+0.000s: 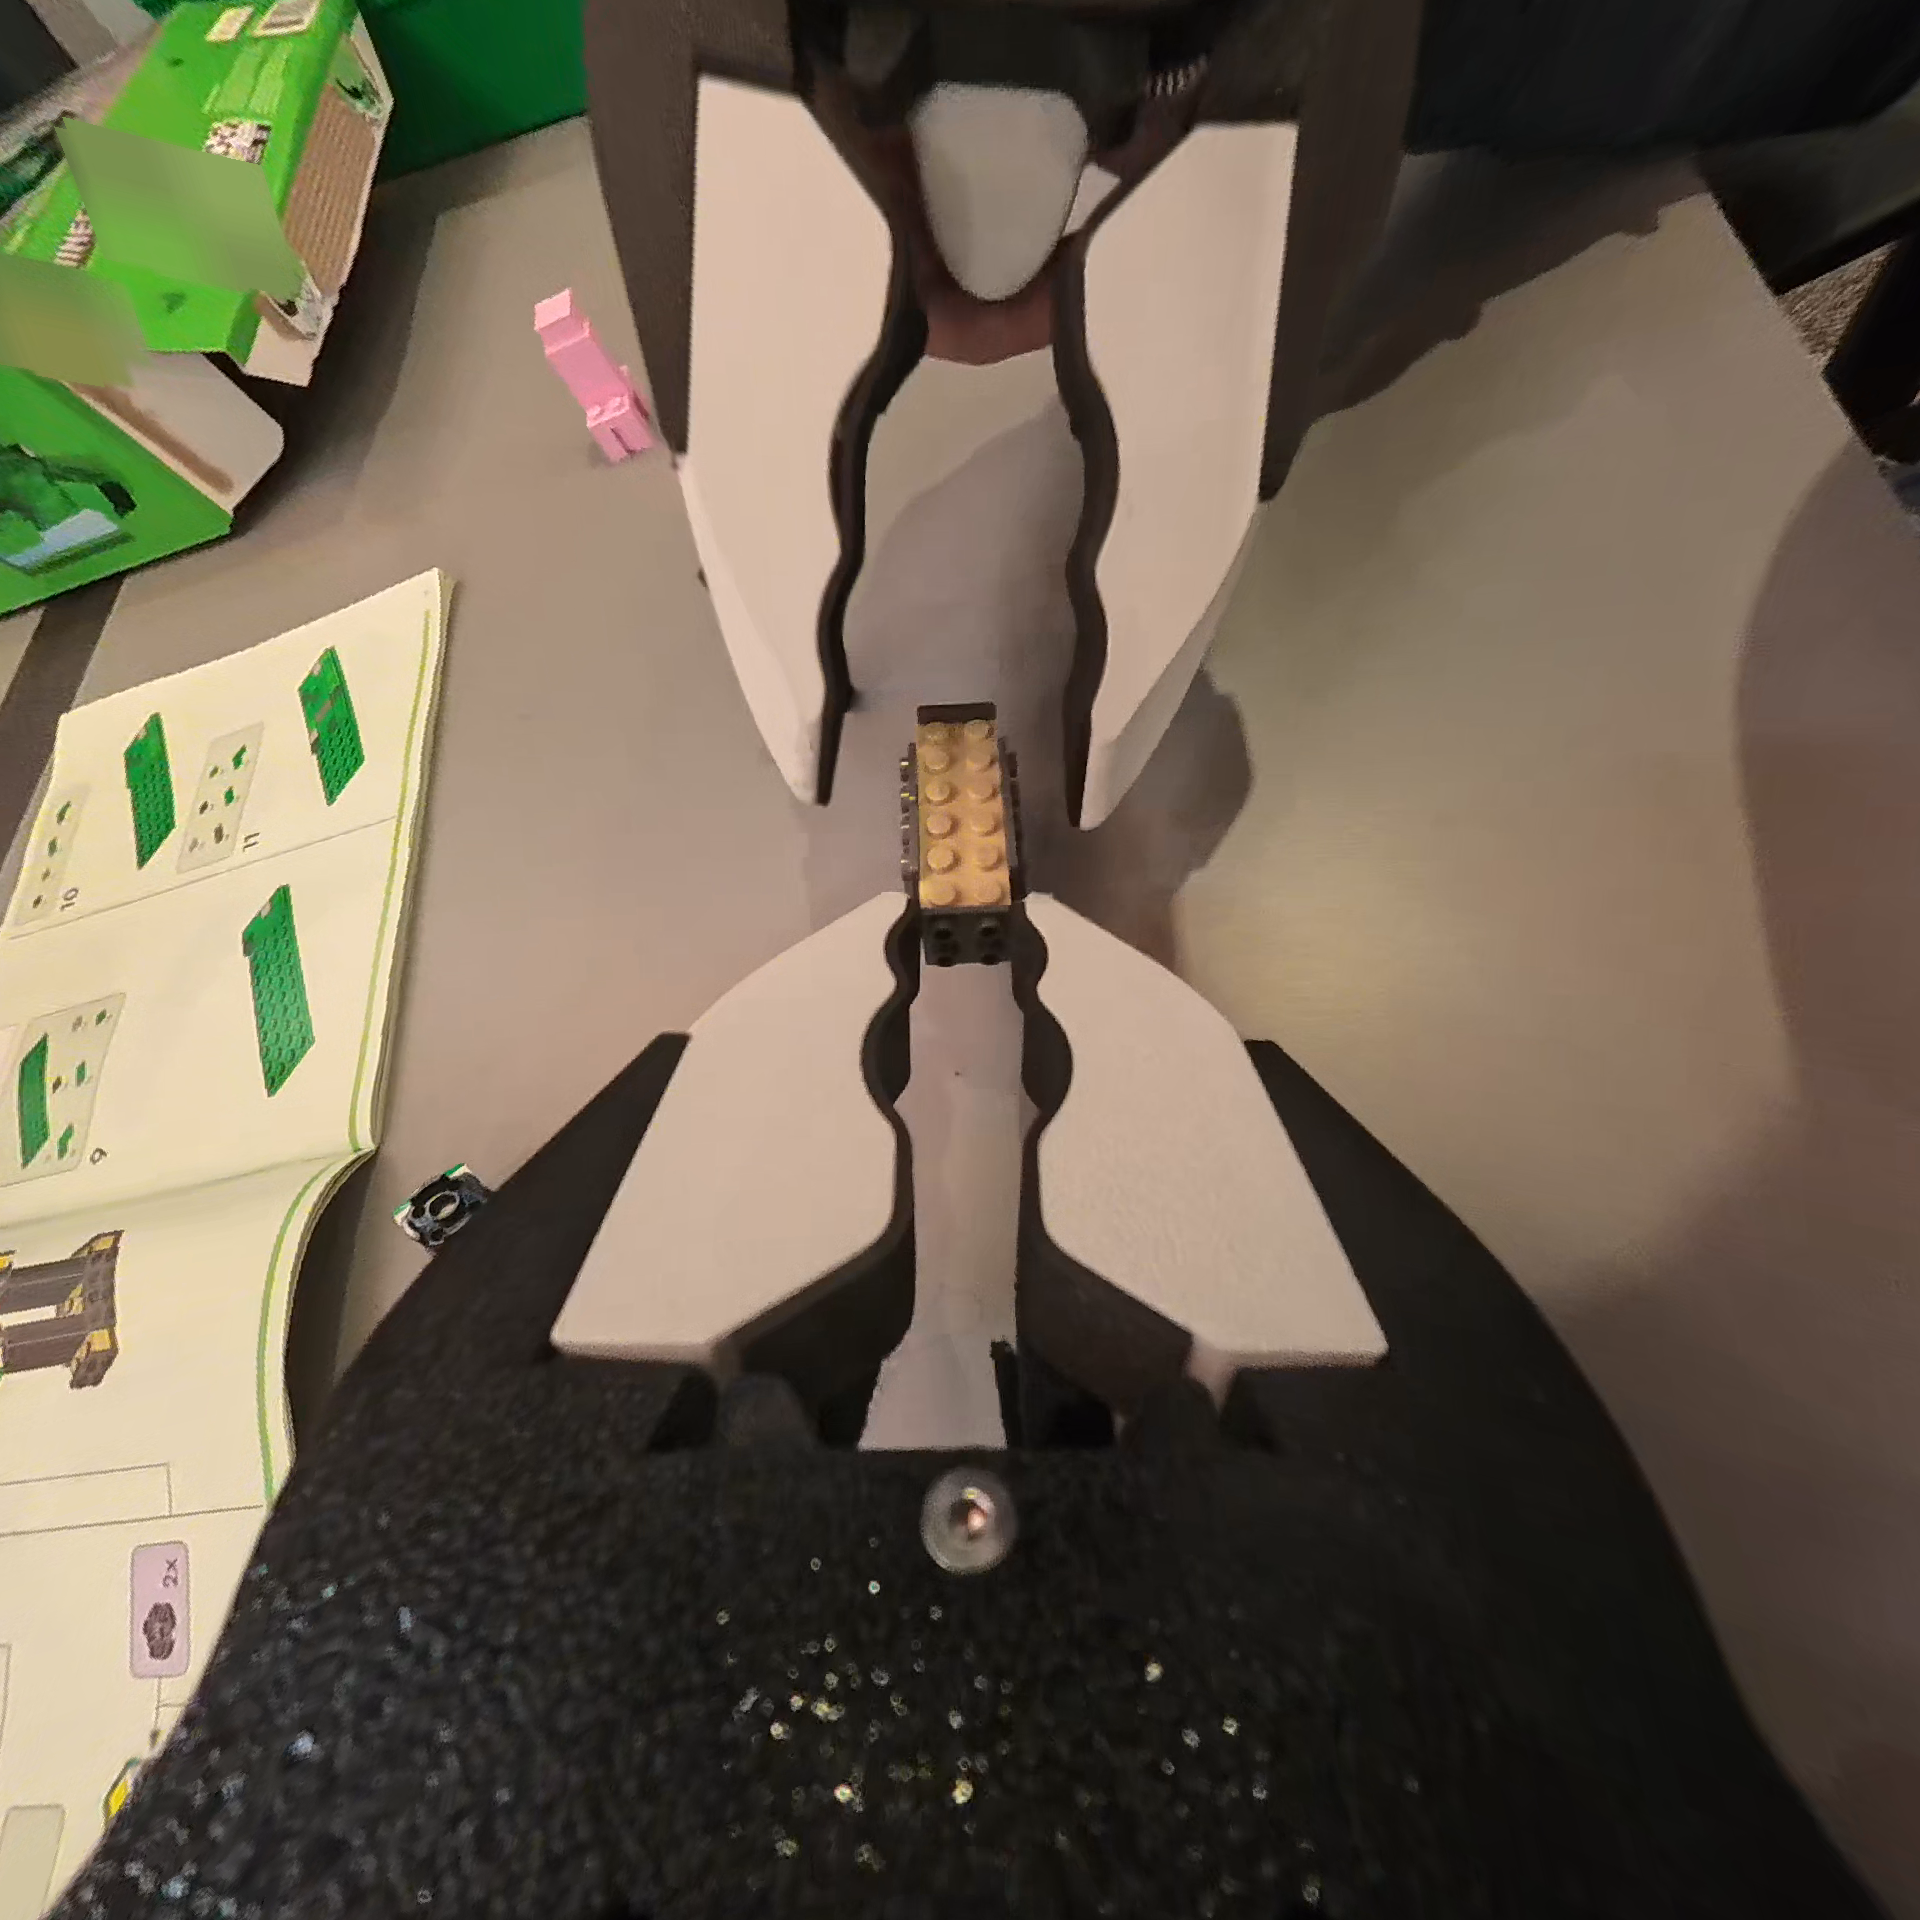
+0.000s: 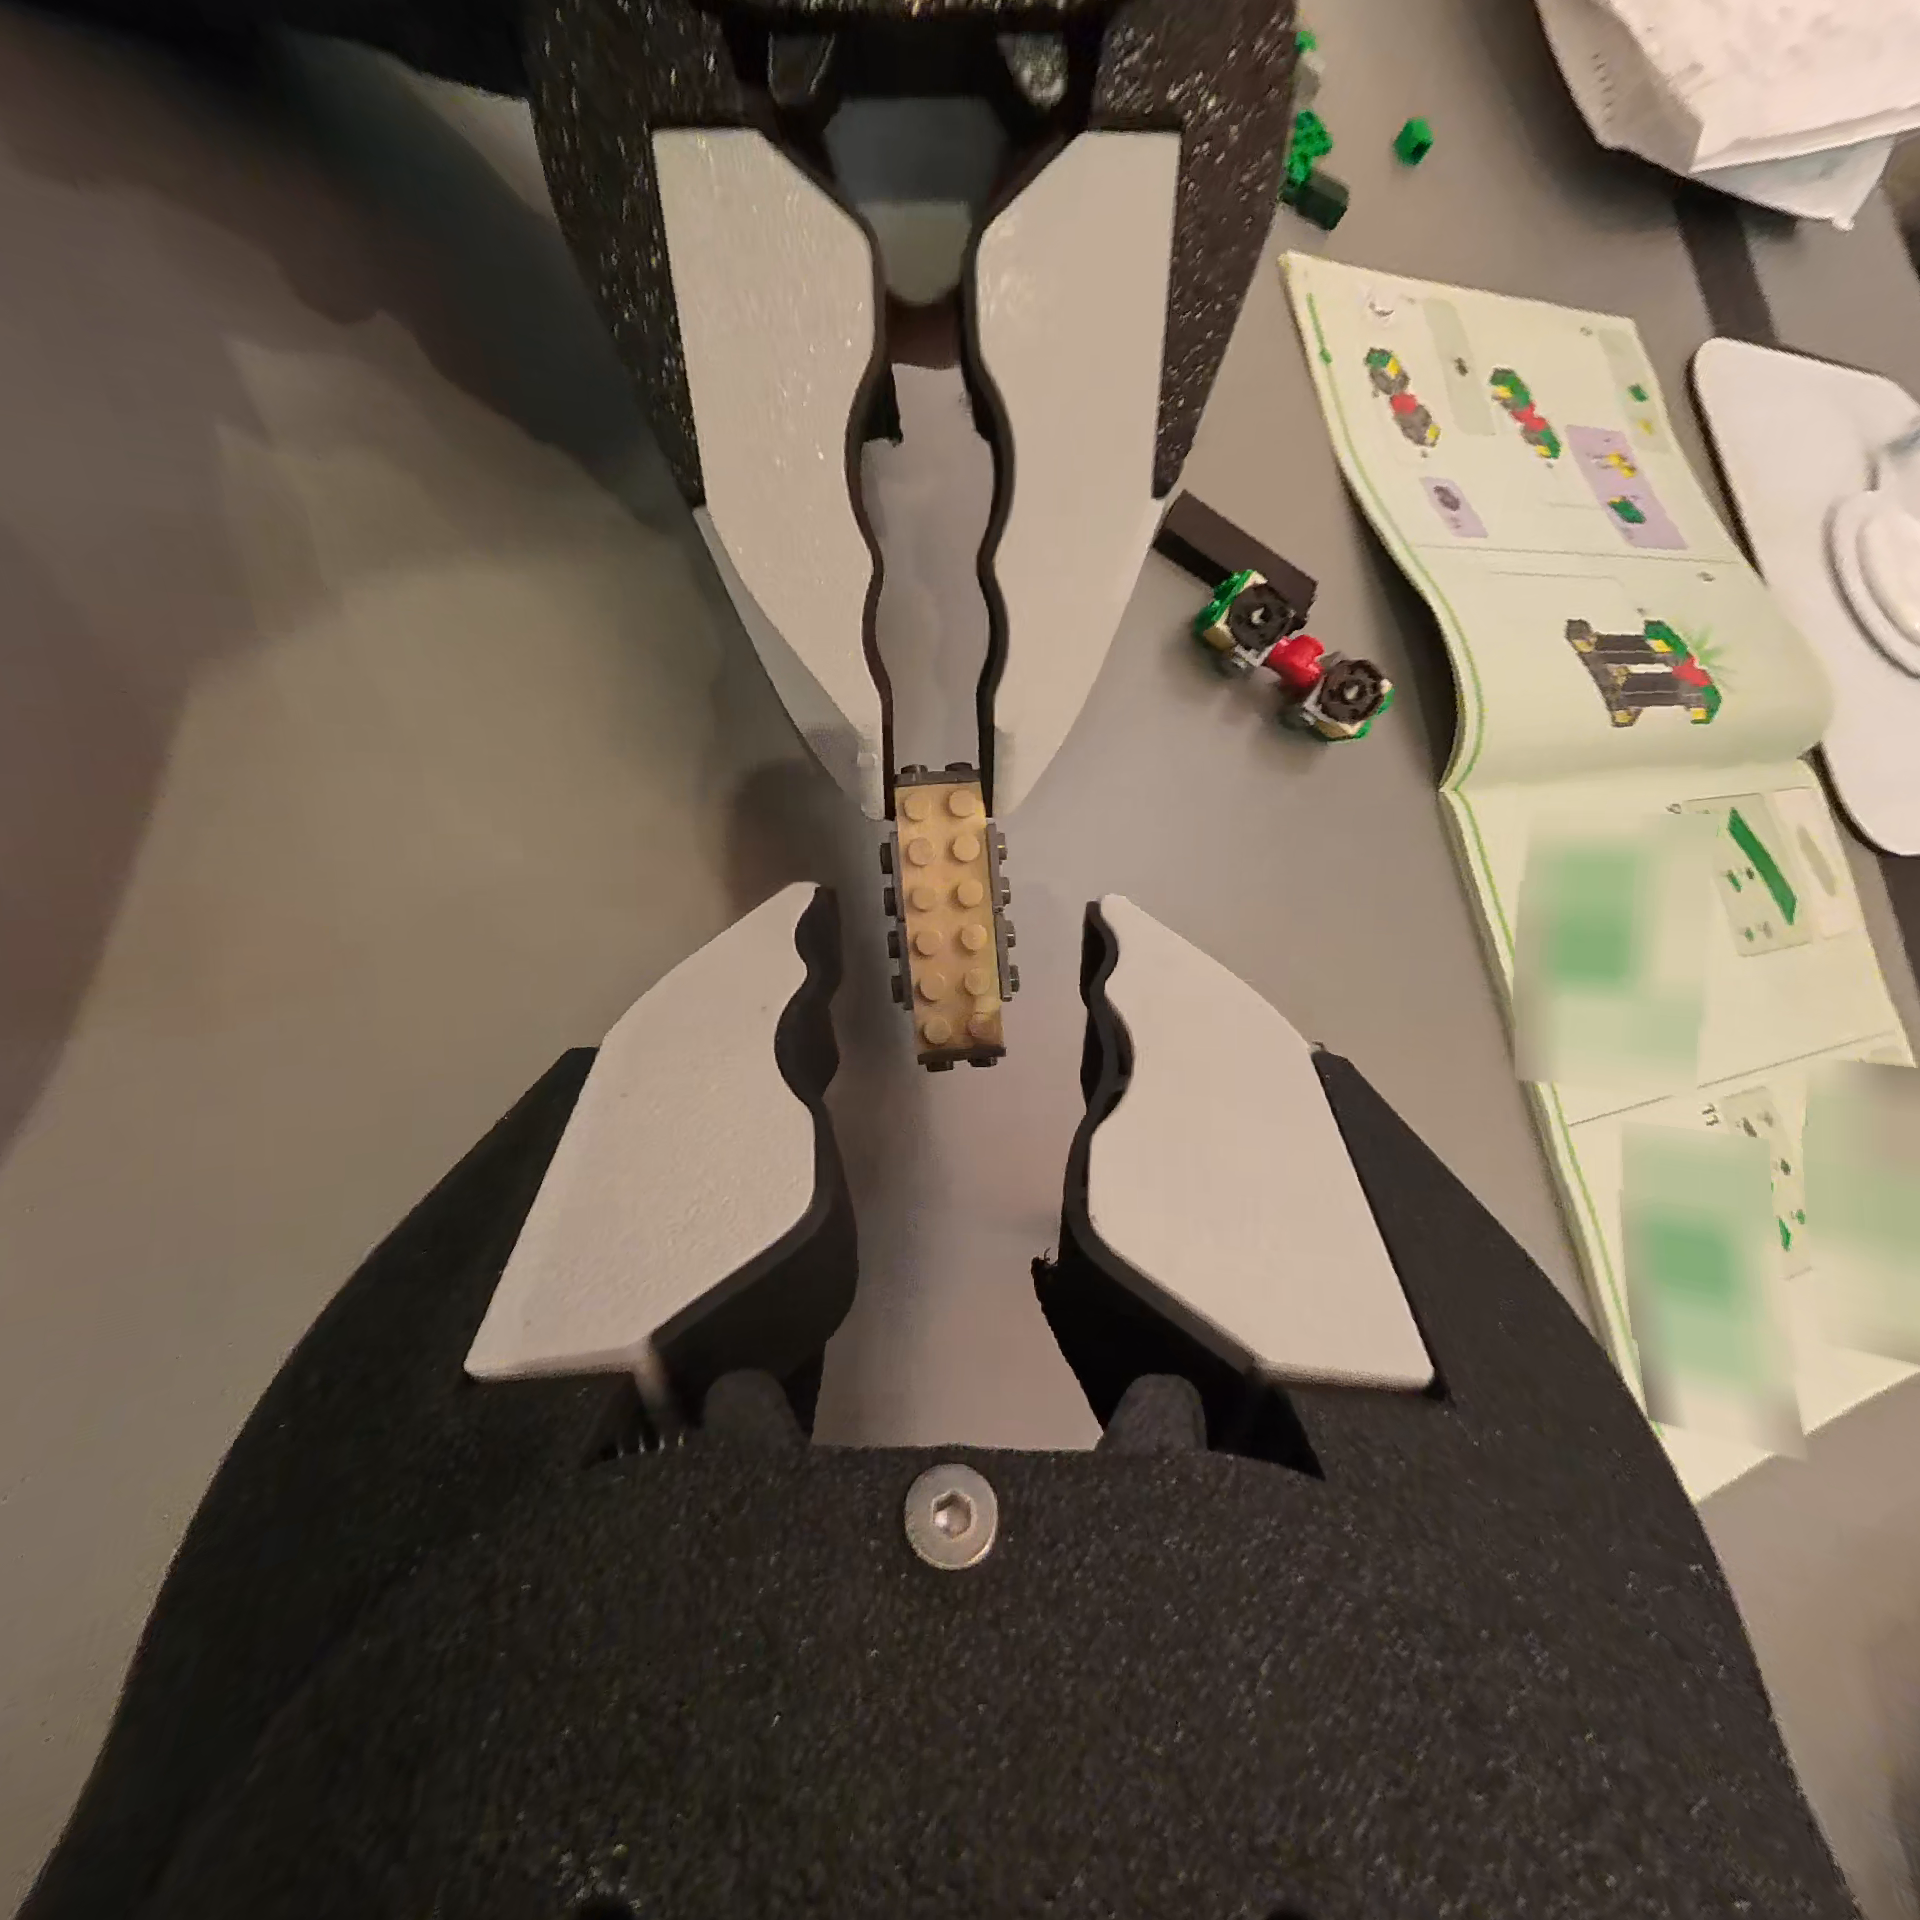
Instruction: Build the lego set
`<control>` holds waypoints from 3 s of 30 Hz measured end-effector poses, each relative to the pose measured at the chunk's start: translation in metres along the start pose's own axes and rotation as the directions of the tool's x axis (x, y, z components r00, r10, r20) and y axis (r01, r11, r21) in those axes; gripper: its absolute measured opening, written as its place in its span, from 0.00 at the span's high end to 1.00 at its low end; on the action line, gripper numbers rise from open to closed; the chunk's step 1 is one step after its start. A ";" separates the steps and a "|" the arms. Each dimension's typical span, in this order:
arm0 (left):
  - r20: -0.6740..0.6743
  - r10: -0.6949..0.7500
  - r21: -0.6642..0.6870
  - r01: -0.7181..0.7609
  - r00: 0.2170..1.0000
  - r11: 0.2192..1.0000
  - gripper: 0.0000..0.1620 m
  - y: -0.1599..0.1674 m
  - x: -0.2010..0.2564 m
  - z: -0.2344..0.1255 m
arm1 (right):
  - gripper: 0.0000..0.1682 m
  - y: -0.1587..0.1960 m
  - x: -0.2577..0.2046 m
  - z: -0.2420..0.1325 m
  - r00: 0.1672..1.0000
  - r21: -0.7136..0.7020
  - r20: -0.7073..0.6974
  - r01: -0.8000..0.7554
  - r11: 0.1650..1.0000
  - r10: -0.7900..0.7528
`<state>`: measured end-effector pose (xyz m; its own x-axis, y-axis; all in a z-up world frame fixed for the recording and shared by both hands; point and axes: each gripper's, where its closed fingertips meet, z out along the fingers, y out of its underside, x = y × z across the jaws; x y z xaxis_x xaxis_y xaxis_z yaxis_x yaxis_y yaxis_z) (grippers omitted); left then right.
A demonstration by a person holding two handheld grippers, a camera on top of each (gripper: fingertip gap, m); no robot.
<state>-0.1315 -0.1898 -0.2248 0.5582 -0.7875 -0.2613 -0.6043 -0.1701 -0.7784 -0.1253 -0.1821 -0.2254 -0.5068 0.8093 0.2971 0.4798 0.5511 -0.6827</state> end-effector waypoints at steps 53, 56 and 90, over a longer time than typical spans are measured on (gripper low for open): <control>-0.159 -0.315 0.603 0.345 0.935 0.719 0.86 -0.067 -0.023 -0.051 | 0.88 -0.051 0.017 -0.032 0.977 0.457 0.076 -0.211 0.864 0.199; -0.186 -0.329 0.634 0.369 0.926 0.680 0.85 -0.071 -0.024 -0.053 | 0.88 -0.055 0.018 -0.035 0.974 0.490 0.089 -0.226 0.842 0.210; -0.312 -0.330 0.756 0.443 0.891 0.482 0.85 -0.089 -0.020 -0.066 | 0.89 -0.072 0.015 -0.047 0.977 0.612 0.086 -0.208 0.763 0.197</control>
<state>-0.1263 -0.1979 -0.1125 0.5193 -0.8304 0.2019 0.3860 0.0172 -0.9223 -0.1339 -0.1998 -0.1399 -0.4619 0.8815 0.0979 0.0329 0.1273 -0.9913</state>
